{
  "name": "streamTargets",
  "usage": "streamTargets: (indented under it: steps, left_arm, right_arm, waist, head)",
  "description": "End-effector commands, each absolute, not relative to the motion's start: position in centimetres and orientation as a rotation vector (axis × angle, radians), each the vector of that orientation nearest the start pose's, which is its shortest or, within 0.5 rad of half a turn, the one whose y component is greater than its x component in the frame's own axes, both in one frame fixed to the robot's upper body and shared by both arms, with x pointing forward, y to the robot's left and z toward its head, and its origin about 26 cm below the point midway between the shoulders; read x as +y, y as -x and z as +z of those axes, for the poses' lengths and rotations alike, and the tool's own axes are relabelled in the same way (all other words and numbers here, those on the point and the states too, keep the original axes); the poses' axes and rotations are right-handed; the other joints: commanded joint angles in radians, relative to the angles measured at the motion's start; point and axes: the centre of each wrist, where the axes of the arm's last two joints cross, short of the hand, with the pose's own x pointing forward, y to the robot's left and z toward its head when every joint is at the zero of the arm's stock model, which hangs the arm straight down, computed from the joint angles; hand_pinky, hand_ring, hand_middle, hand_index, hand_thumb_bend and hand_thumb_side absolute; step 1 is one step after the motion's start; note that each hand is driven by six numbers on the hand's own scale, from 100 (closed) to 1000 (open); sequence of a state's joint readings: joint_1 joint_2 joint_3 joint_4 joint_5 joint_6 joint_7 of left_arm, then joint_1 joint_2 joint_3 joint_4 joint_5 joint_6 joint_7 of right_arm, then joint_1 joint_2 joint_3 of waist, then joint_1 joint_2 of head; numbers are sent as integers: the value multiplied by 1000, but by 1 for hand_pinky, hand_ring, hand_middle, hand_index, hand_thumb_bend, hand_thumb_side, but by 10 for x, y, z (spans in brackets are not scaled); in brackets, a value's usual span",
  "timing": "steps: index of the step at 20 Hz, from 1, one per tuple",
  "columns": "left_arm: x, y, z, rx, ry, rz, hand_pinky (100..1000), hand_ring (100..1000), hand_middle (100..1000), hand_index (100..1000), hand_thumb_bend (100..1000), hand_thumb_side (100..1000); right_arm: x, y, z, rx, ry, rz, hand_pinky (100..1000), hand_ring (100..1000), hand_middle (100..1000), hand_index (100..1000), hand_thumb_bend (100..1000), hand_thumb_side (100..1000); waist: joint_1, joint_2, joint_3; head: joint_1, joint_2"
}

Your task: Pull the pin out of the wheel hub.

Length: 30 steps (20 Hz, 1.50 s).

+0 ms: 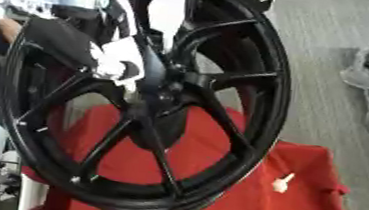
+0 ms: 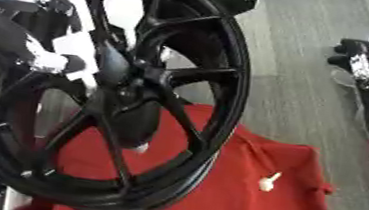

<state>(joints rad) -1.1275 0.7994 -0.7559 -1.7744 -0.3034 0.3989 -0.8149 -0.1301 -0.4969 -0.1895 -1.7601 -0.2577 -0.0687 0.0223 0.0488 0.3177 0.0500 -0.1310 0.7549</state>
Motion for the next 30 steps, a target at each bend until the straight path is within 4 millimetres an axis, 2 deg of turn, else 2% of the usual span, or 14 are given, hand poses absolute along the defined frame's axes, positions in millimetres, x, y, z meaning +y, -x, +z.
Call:
streamTargets:
  steps: [1, 5, 6, 9, 12, 18, 21, 22, 26, 27, 30]
  left_arm:
    - [146, -334, 324, -1119, -563, -1943, 487, 486, 542, 731, 303, 645]
    - [145, -335, 323, -1114, -560, -1945, 482, 481, 533, 719, 285, 549]
    - [145, -335, 322, -1113, -560, -1946, 479, 477, 528, 711, 264, 491]
    - [145, -336, 321, -1109, -556, -1950, 472, 472, 521, 703, 248, 403]
    - [145, -335, 320, -1106, -552, -1955, 461, 463, 508, 690, 254, 359]
    - [144, -337, 318, -1099, -555, -1961, 447, 453, 495, 674, 254, 353]
    - [144, -337, 318, -1100, -560, -1958, 431, 439, 480, 653, 221, 330]
    - [144, -337, 318, -1102, -558, -1957, 416, 425, 463, 631, 181, 288]
    - [144, -333, 322, -1121, -553, -1954, 384, 393, 427, 587, 132, 211]
    - [145, -331, 324, -1127, -555, -1955, 369, 373, 403, 558, 121, 162]
    - [146, -327, 330, -1150, -555, -1947, 347, 346, 371, 523, 100, 159]
  right_arm:
    - [-380, -295, 147, -2008, 275, 203, 881, 693, 676, 730, 100, 589]
    - [-380, -295, 147, -2007, 275, 204, 881, 692, 676, 730, 100, 591]
    - [-380, -295, 147, -2007, 275, 205, 881, 693, 676, 730, 100, 592]
    - [-380, -295, 147, -2006, 275, 207, 881, 692, 676, 730, 100, 594]
    - [-380, -295, 147, -2006, 275, 206, 881, 692, 676, 730, 100, 595]
    - [-380, -295, 146, -2004, 274, 207, 881, 692, 676, 730, 100, 601]
    - [-379, -295, 146, -2002, 273, 211, 881, 692, 676, 730, 100, 602]
    - [-379, -295, 146, -2001, 274, 212, 881, 693, 677, 730, 100, 604]
    - [-380, -295, 145, -1999, 276, 213, 880, 693, 677, 730, 100, 607]
    - [-380, -294, 145, -1999, 277, 213, 880, 692, 677, 730, 100, 612]
    - [-380, -294, 145, -1999, 278, 211, 880, 693, 677, 730, 100, 615]
  waist:
    - [-4, -17, -1]
    - [-4, -17, 0]
    - [-4, -17, 0]
    - [-4, -17, 0]
    - [-4, -18, 1]
    - [-4, -18, 1]
    - [-5, -18, 2]
    - [-5, -18, 3]
    - [-5, -17, 3]
    - [-5, -18, 3]
    - [-4, -18, 4]
  head:
    - [3, 6]
    - [5, 7]
    - [5, 7]
    - [6, 8]
    - [6, 8]
    - [9, 9]
    - [10, 9]
    - [10, 9]
    - [10, 9]
    - [10, 10]
    - [9, 10]
